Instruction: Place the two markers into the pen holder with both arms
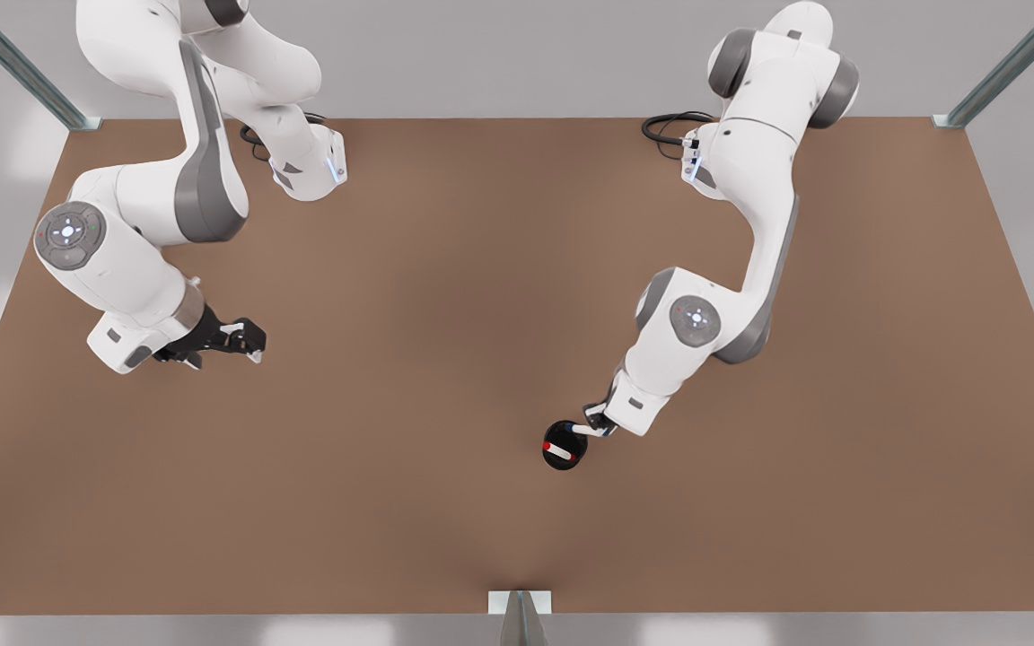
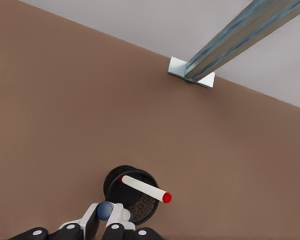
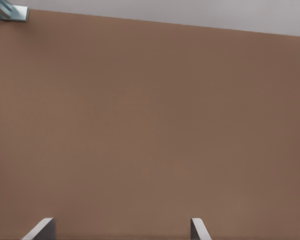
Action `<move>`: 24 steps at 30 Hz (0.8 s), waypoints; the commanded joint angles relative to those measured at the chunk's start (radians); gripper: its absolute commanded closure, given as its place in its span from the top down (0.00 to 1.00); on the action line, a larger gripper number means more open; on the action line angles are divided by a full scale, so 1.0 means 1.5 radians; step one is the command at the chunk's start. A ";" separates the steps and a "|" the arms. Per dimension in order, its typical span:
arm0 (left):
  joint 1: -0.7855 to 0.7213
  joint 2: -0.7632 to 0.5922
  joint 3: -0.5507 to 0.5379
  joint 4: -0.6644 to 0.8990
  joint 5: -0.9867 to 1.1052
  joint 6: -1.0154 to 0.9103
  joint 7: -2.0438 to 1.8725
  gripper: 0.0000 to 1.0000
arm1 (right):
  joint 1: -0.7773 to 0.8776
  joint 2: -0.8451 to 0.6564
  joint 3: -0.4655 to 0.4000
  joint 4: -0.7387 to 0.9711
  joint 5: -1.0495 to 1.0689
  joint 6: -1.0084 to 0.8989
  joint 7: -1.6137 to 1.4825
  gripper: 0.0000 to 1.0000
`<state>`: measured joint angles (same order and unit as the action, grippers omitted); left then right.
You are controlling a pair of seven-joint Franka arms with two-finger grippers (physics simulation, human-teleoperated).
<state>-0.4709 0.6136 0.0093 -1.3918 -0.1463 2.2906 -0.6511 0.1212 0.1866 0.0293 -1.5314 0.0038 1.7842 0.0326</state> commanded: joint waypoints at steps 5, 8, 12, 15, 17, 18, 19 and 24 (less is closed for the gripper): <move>0.003 0.012 0.000 0.004 -0.005 0.003 -0.049 0.21 | -0.001 -0.001 0.000 -0.001 0.001 -0.001 -0.069 1.00; 0.003 0.011 0.000 0.006 -0.007 0.003 -0.049 0.21 | -0.001 -0.001 0.000 -0.001 0.001 -0.001 -0.069 1.00; 0.003 0.014 0.000 0.006 -0.006 0.004 -0.047 0.21 | -0.001 -0.001 0.000 -0.001 0.001 -0.001 -0.069 1.00; 0.004 0.015 0.001 0.006 -0.005 0.004 -0.043 0.27 | -0.002 0.000 0.000 -0.002 0.001 -0.001 -0.074 1.00; 0.003 0.015 0.001 0.006 -0.004 0.010 -0.041 1.00 | -0.002 0.000 -0.001 -0.002 0.001 -0.001 -0.074 1.00; 0.003 0.015 0.001 0.006 -0.004 0.010 -0.041 1.00 | -0.002 0.000 -0.001 -0.002 0.001 -0.001 -0.074 1.00; 0.002 0.015 0.001 0.006 -0.003 0.010 -0.040 1.00 | -0.002 0.000 0.000 -0.002 0.001 -0.001 -0.074 1.00; 0.056 -0.036 0.003 0.007 0.042 -0.173 0.118 1.00 | -0.002 0.002 0.000 0.000 0.001 -0.001 -0.073 1.00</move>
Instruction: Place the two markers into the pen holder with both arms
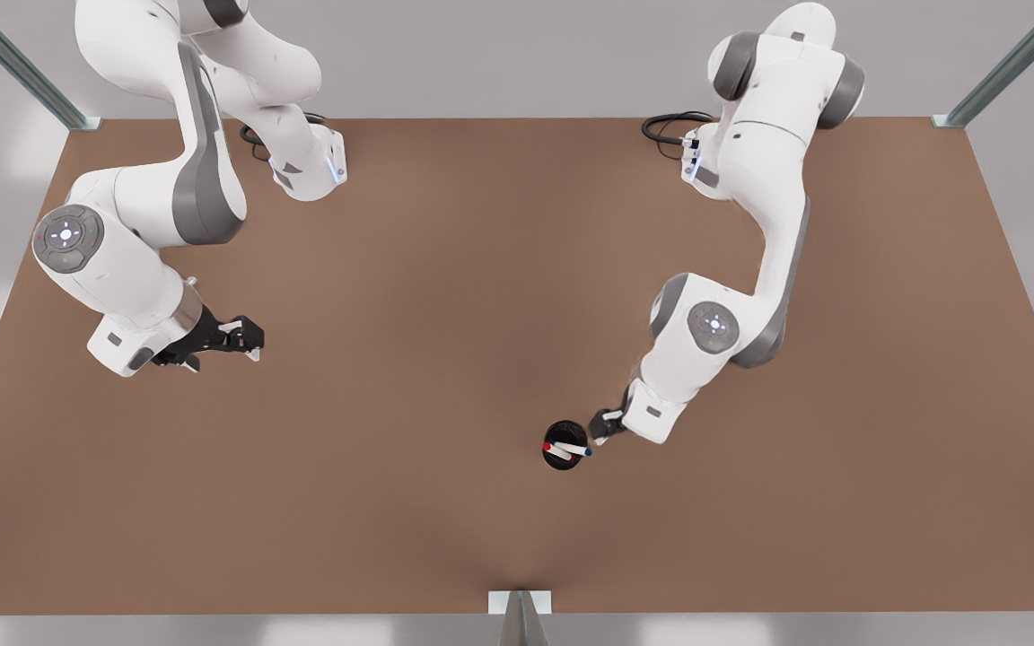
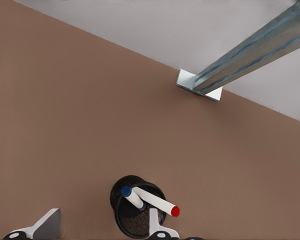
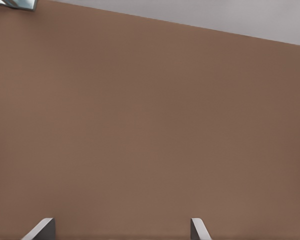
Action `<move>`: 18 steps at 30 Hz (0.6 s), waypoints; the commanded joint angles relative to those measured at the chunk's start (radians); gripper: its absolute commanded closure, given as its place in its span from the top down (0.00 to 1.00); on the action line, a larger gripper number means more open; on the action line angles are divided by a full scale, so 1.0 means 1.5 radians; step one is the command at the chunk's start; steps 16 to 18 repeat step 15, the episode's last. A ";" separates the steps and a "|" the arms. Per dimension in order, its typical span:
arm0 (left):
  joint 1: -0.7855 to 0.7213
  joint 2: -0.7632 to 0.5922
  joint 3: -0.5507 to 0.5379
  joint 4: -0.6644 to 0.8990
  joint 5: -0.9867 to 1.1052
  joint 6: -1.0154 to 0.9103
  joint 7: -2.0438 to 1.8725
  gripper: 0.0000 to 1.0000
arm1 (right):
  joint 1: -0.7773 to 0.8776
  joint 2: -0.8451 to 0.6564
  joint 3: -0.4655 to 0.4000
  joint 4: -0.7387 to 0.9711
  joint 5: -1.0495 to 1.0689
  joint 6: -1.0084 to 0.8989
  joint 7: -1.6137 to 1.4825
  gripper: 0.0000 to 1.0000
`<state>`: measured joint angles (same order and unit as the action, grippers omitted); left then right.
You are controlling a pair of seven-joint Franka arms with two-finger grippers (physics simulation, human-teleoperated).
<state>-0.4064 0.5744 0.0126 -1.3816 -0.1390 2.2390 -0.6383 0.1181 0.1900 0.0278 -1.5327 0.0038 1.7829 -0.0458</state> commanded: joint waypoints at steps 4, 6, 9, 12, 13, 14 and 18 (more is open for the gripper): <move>0.095 -0.155 0.017 0.004 0.038 -0.408 0.344 1.00 | 0.000 0.001 0.000 0.001 0.002 0.001 -0.021 1.00; 0.135 -0.225 0.034 0.004 0.041 -0.477 0.411 1.00 | 0.001 0.001 0.000 0.002 0.001 0.002 -0.020 1.00; 0.189 -0.284 -0.028 -0.040 0.092 -0.473 0.431 1.00 | 0.008 0.001 0.001 0.008 0.001 0.002 -0.016 1.00; 0.186 -0.273 -0.027 -0.036 0.096 -0.473 0.431 1.00 | 0.008 0.001 0.001 0.008 0.001 0.006 -0.020 1.00; 0.184 -0.262 -0.027 -0.034 0.096 -0.475 0.431 1.00 | 0.009 0.002 0.001 0.008 0.001 0.006 -0.018 1.00; 0.185 -0.257 -0.027 -0.030 0.096 -0.477 0.431 1.00 | 0.009 0.002 0.002 0.008 0.001 0.006 -0.017 1.00; 0.185 -0.257 -0.027 -0.030 0.096 -0.477 0.432 1.00 | 0.008 0.002 0.002 0.007 0.001 0.006 -0.020 1.00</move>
